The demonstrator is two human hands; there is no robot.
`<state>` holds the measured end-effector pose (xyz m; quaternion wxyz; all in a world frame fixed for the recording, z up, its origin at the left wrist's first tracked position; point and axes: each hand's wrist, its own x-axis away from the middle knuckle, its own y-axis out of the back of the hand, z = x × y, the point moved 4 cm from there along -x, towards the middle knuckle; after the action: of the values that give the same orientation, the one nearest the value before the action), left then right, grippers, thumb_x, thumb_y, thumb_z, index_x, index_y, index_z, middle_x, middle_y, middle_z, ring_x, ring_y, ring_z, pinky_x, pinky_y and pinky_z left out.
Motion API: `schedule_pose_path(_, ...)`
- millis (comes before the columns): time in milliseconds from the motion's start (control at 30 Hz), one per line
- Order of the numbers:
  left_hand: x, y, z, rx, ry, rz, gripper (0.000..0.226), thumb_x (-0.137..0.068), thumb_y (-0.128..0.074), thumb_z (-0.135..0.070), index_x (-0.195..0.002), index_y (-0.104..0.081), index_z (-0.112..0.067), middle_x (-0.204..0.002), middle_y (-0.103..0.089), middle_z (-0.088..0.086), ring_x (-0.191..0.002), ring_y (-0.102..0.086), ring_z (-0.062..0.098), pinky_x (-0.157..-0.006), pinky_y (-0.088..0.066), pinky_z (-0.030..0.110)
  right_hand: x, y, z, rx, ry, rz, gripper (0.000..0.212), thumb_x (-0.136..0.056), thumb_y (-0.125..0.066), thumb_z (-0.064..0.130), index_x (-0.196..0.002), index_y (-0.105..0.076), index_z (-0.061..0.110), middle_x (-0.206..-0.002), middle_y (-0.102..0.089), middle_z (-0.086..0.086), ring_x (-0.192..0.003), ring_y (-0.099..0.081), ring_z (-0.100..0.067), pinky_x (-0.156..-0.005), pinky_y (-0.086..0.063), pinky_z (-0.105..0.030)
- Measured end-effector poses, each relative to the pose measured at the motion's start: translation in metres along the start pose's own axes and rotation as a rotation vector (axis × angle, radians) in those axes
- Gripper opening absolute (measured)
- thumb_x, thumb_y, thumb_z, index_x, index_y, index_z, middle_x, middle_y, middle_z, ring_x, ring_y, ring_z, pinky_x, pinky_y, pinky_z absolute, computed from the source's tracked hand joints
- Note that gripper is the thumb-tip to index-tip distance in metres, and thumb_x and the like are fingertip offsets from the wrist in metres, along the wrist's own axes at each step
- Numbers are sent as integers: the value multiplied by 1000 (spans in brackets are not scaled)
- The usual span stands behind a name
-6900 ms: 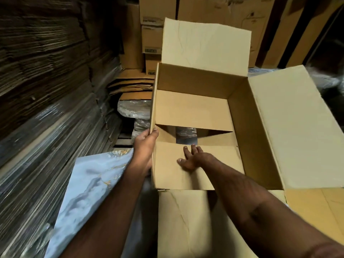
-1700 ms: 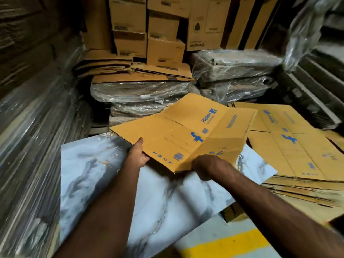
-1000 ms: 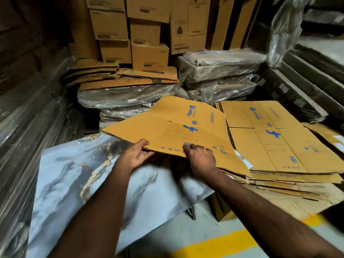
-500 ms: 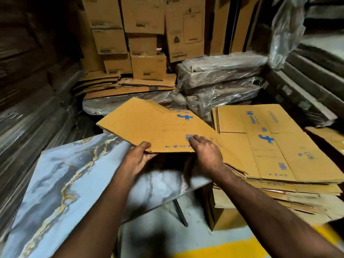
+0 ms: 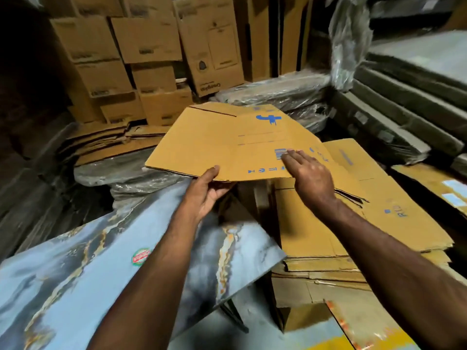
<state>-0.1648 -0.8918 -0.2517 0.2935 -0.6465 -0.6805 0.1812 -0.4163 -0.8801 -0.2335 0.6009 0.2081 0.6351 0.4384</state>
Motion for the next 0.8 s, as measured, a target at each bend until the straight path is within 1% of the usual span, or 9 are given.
schedule_pose_path(100, -52, -20, 8, 106, 19, -57, 12, -96, -48, -7, -100, -59, -11, -97, -68, 10, -85, -66, 22, -68, -60, 35, -19, 4, -67, 90, -13, -36, 55, -80, -59, -14, -132, -60, 6, -132, -62, -17, -121, -59, -37, -94, -51, -48)
schedule_pose_path(167, -84, -33, 29, 68, 74, -94, 13, -97, -48, -4, -96, -58, -12, -98, -65, 8, -84, -64, 20, -61, -60, 32, -24, -3, -110, 187, 25, -5, 49, -85, -54, -8, -131, -60, 5, -130, -64, -18, -119, -61, -37, -92, -52, -48)
schedule_pose_path(233, -110, -48, 64, 32, 159, -50, 13, -97, -48, -4, -97, -58, -12, -102, -65, 8, -87, -64, 20, -70, -57, 37, -18, -19, -149, 284, 34, 85, 47, -91, -44, 1, -135, -57, 8, -135, -61, -16, -123, -57, -36, -97, -47, -48)
schedule_pose_path(300, -125, -55, 107, -24, 274, -46, 12, -98, -50, -7, -105, -58, -14, -110, -64, 8, -92, -64, 21, -76, -58, 39, -2, -41, -184, 368, -23, 274, 55, -94, -45, 3, -147, -44, 15, -150, -46, -9, -136, -44, -33, -109, -35, -49)
schedule_pose_path(433, -132, -49, 194, -153, 547, -131, 17, -99, -53, -10, -116, -51, -13, -124, -61, 15, -89, -64, 29, -61, -61, 34, 44, -82, -230, 426, -149, 749, 60, -102, -37, 14, -157, -16, 25, -164, -18, 1, -148, -21, -25, -116, -21, -45)
schedule_pose_path(500, -130, -45, 225, -135, 634, -184, 8, -101, -50, -8, -108, -52, -11, -136, -56, 16, -108, -61, 33, -78, -57, 37, 60, -100, -244, 401, -171, 915, 62, -103, -38, 17, -158, -11, 24, -164, -16, -1, -149, -18, -27, -118, -20, -49)
schedule_pose_path(567, -125, -35, 250, -104, 683, -274, 6, -101, -50, -6, -103, -53, -11, -141, -52, 15, -123, -54, 33, -90, -47, 41, 80, -116, -252, 381, -134, 1020, 79, -97, -51, 9, -158, -3, 23, -165, -11, -6, -150, -15, -29, -119, -19, -50)
schedule_pose_path(700, -121, -27, 276, -46, 682, -327, 20, -99, -54, -6, -118, -49, -11, -144, -50, 16, -131, -48, 33, -92, -45, 40, 102, -147, -243, 241, -9, 965, 92, -90, -45, -10, -157, 7, 27, -165, -1, -11, -152, -5, -30, -120, -9, -49)
schedule_pose_path(800, -130, -43, 285, -24, 662, -341, 9, -98, -54, -6, -105, -52, -11, -141, -52, 15, -121, -53, 31, -95, -45, 40, 89, -166, -238, 182, 6, 924, 87, -91, -40, -9, -158, 3, 27, -166, -2, -7, -152, -5, -26, -121, -9, -49)
